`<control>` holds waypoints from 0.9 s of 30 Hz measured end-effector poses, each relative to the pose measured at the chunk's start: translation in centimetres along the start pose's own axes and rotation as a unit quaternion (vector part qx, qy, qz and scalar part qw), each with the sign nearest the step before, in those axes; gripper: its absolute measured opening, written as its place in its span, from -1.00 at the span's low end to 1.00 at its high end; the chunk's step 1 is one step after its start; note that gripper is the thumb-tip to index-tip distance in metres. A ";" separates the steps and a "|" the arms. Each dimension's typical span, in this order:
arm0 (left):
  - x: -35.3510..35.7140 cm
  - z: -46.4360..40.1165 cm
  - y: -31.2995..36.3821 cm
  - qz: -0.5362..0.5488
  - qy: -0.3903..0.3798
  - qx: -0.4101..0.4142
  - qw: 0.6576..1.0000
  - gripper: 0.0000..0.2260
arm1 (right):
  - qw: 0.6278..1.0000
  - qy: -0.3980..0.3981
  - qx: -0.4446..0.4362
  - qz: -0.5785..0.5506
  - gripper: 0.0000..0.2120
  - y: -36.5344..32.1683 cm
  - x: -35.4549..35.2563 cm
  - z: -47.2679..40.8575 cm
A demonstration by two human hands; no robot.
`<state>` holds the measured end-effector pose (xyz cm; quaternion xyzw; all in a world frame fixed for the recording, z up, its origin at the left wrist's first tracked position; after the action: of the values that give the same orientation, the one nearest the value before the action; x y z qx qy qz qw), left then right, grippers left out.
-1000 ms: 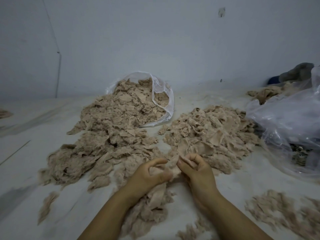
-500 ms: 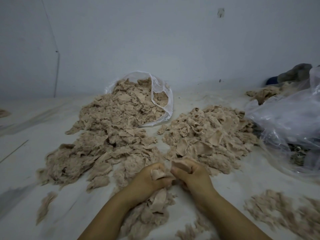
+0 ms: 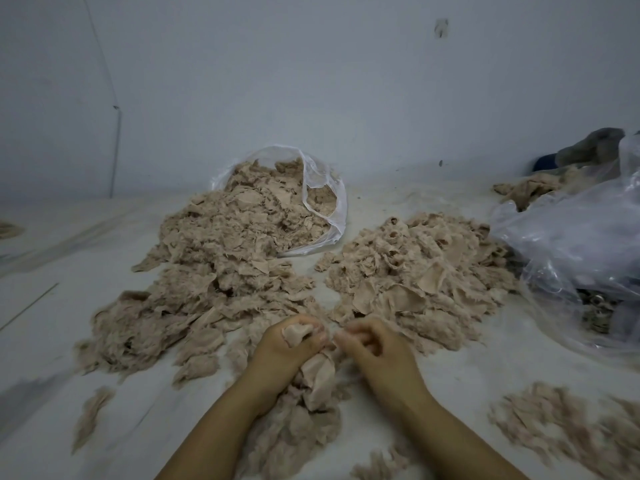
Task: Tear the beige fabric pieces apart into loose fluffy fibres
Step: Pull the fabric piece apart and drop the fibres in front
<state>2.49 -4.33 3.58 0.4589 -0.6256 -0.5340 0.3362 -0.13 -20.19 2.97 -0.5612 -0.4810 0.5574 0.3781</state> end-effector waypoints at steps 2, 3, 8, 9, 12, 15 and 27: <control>0.1 0.0 0.0 0.000 0.023 0.003 1.000 -0.94 | 0.993 -0.080 0.035 -0.074 -0.72 0.4 1.1 0.0; 0.1 -0.1 0.0 0.000 0.039 0.007 0.999 -0.94 | 0.992 -0.092 0.041 -0.079 -0.80 0.5 1.2 0.0; -0.1 -0.3 0.0 -0.014 0.071 0.013 0.997 -0.86 | 0.984 -0.065 0.056 -0.154 -0.85 0.5 0.6 -0.1; 0.0 -0.3 -0.1 -0.031 0.062 0.005 0.998 -0.87 | 0.985 -0.067 0.053 -0.150 -0.86 0.4 0.8 -0.1; 0.3 -0.3 -0.5 -0.061 0.031 -0.010 0.998 -0.89 | 0.977 -0.090 0.052 -0.188 -0.89 0.2 1.3 0.1; 0.1 -0.3 -0.4 -0.065 0.045 0.004 0.997 -0.86 | 0.964 -0.141 0.064 -0.215 -0.90 0.1 1.4 0.3; -0.1 0.3 0.1 -0.009 -0.130 -0.032 0.991 -0.88 | 0.949 -0.133 0.037 -0.284 -0.89 -0.1 0.6 0.3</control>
<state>2.25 -4.16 3.58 0.3801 -0.6422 -0.6122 0.2612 -0.48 -19.59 2.91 -0.3079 -0.6456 0.5135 0.4741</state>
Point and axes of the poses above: each hand's wrist, its own z-axis away from the middle knuckle, its own x-axis out of the palm, y = z × x, the point moved 2 cm from there along -z, towards the middle knuckle, and after that the axes turned 9 degrees about -y, right-handed, at the moved point
